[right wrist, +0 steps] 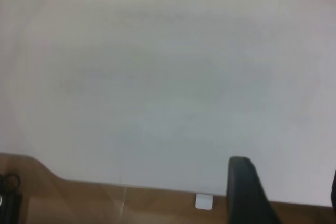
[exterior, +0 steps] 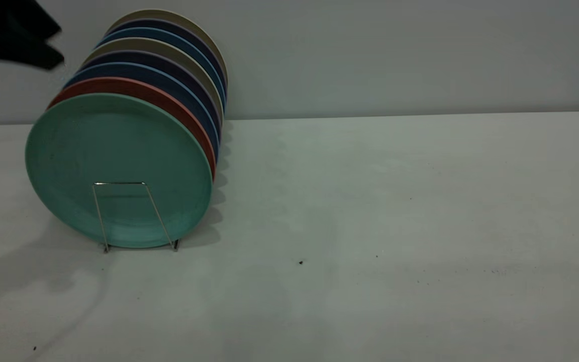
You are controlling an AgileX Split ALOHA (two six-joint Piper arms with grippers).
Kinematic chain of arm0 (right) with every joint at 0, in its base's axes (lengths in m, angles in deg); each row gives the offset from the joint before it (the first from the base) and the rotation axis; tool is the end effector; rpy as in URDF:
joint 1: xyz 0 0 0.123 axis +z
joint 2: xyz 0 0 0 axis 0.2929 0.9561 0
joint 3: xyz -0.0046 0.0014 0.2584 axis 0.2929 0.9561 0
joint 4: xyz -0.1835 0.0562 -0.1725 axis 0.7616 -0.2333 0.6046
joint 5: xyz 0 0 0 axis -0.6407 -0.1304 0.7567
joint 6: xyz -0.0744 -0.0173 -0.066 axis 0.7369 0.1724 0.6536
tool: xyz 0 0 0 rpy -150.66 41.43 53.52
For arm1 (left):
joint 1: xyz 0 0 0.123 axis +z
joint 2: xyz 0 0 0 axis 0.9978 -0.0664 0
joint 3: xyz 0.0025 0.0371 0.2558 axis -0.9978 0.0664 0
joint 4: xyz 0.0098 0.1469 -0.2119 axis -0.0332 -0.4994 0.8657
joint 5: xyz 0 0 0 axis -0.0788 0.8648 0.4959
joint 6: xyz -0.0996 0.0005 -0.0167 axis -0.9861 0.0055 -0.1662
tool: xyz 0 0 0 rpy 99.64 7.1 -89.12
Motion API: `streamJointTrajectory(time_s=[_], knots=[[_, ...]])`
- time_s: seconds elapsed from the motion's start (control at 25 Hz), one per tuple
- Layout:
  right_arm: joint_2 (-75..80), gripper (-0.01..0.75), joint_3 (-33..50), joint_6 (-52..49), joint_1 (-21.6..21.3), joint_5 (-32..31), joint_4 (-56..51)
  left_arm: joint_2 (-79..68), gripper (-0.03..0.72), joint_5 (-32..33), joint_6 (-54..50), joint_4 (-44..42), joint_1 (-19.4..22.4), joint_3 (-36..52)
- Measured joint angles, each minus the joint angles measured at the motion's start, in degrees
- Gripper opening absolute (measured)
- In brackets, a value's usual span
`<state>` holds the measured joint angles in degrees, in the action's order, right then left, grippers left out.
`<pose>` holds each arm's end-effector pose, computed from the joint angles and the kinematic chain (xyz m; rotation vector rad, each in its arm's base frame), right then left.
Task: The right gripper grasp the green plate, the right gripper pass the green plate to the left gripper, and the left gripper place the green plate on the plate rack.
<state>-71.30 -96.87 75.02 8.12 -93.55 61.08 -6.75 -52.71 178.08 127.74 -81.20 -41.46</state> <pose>0.0502 0.0100 0.2614 -0.1376 2.3239 0.0282 0.3735 -0.0045 0.2125 1.3955 1.8799 0.1959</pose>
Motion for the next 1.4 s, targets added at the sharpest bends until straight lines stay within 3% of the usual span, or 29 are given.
streamJointTrajectory(time_s=[0.28, 0.44, 0.6, 0.92, 1.2, 1.4], knots=[[0.00, 0.405, 1.71, -1.06, 0.52, 3.29, 2.13, 12.87, 0.428, 0.47, -20.91, -0.62, 0.00, 0.00], [0.00, 0.405, 2.02, -3.20, 1.53, 4.43, 2.95, 21.21, 0.428, 3.30, -37.64, -6.59, 0.00, 0.00], [0.00, 0.405, 2.09, -4.97, 3.92, 4.60, 4.07, 28.24, 0.428, 11.83, -54.37, -17.13, 0.00, 0.00], [-0.41, 0.405, 2.31, -6.22, 8.46, 4.67, 4.88, 38.00, 0.428, 35.89, -83.86, -33.50, 0.00, 0.00], [-4.10, 0.405, 2.33, -7.66, 12.40, 4.72, 5.86, 43.87, 0.428, 36.12, -99.73, -40.08, 0.00, 2.96], [-7.28, 0.405, 2.33, -7.81, 13.02, 4.67, 6.28, 51.68, 0.428, 36.12, -101.73, -40.89, 0.00, 15.10]])
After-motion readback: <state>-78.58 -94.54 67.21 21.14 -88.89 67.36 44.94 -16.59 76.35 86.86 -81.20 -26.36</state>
